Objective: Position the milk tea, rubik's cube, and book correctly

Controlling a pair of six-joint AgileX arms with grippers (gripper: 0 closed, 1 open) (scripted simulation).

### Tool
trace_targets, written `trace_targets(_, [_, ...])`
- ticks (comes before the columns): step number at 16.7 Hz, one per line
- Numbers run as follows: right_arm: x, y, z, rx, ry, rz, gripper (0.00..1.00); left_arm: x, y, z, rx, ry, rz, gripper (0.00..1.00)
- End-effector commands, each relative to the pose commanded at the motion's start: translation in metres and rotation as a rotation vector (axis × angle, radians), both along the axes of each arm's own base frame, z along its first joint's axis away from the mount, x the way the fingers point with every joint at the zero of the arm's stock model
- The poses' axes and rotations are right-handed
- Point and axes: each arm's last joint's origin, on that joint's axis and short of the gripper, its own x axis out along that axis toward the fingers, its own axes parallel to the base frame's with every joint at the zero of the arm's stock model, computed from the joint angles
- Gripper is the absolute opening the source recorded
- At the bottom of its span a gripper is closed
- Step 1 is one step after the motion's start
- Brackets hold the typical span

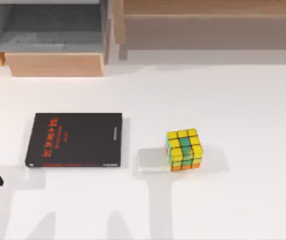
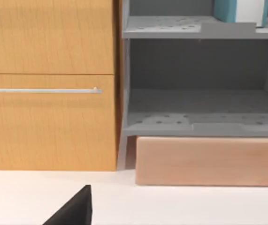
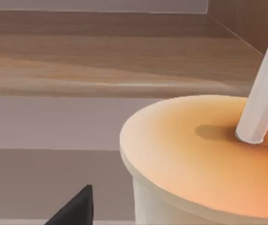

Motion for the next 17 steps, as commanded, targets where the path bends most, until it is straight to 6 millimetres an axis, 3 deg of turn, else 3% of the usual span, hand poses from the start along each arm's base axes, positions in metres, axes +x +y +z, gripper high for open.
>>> trace_targets(5, [-0.013,0.001,0.03,0.003,0.003,0.001,1.0,0.0,0.0,0.0,0.0,0.0,0.0,1.0])
trace_targets(11, [-0.014,0.002,0.034,0.003,0.002,0.005,1.0,0.0,0.0,0.0,0.0,0.0,0.0,1.0])
trace_targets(14, [0.002,0.011,0.06,-0.029,-0.033,0.01,1.0,0.0,0.0,0.0,0.0,0.0,0.0,1.0])
trace_targets(17, [0.035,0.05,0.095,-0.035,-0.039,0.072,1.0,0.0,0.0,0.0,0.0,0.0,0.0,1.0])
